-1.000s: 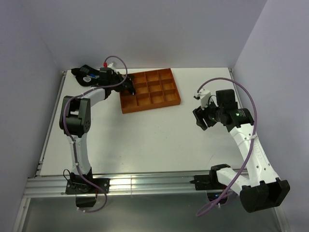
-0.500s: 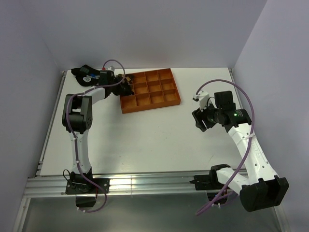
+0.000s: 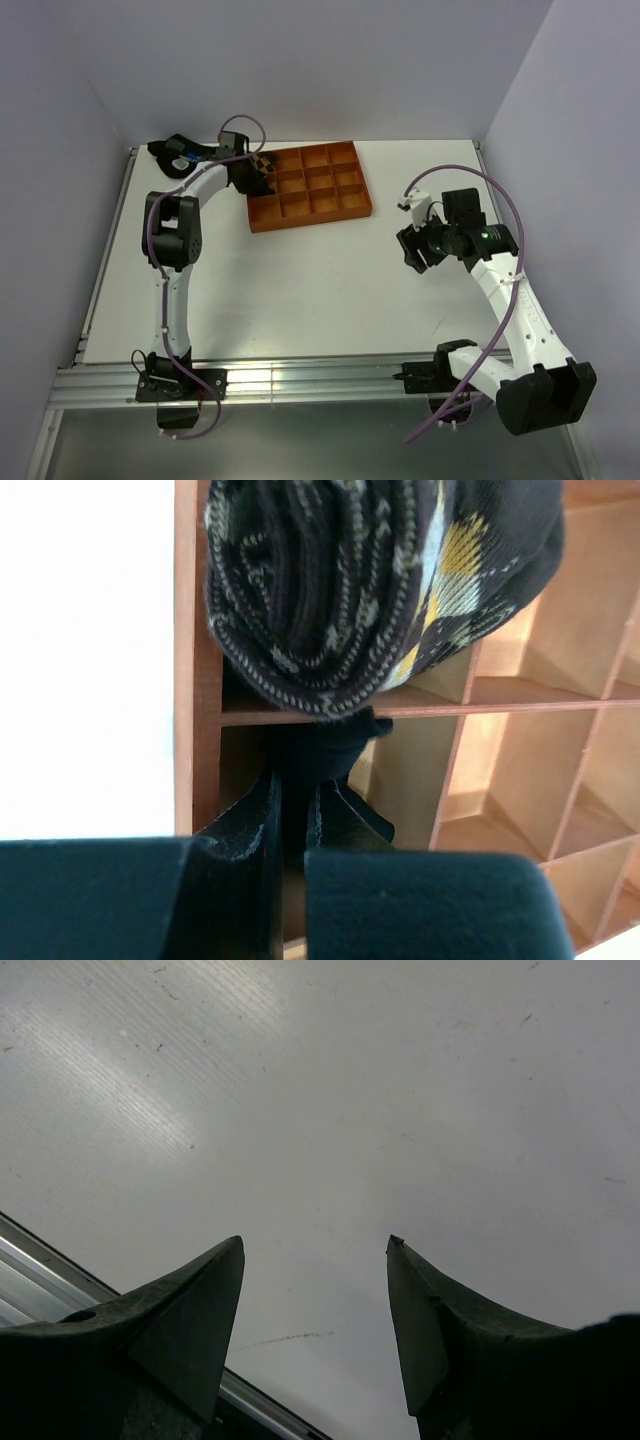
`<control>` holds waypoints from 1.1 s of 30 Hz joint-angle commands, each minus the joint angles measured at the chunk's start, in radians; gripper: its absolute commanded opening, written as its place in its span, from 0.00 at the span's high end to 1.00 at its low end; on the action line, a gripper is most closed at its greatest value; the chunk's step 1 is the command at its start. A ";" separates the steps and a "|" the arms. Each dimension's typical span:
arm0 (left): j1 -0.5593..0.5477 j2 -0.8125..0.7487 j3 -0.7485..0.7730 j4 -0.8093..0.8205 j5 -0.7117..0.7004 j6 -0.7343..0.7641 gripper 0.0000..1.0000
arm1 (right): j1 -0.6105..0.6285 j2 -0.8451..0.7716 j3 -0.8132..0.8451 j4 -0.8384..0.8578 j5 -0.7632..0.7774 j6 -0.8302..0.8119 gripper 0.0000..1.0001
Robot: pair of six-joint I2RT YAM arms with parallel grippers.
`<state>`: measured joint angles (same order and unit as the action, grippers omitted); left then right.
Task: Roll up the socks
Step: Place the sock in the storage box.
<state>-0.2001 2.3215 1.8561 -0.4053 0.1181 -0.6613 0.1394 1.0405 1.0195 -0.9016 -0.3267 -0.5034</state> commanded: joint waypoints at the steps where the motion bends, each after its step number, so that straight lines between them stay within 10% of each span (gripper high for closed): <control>1: -0.007 0.048 0.052 -0.214 -0.113 0.089 1.00 | -0.008 0.007 -0.006 0.017 -0.011 -0.012 0.34; 22: -0.016 0.139 0.186 -0.435 -0.282 0.269 0.99 | -0.008 0.030 -0.018 0.013 -0.038 0.002 0.34; 28: -0.024 0.041 0.114 -0.336 -0.236 0.240 0.67 | -0.007 0.029 -0.016 0.012 -0.037 0.005 0.34; 33: -0.024 0.001 0.135 -0.302 -0.213 0.212 0.62 | -0.008 0.026 -0.021 0.013 -0.029 0.002 0.34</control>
<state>-0.2356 2.3566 1.9991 -0.6487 -0.0807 -0.4583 0.1394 1.0718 1.0065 -0.9051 -0.3557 -0.5064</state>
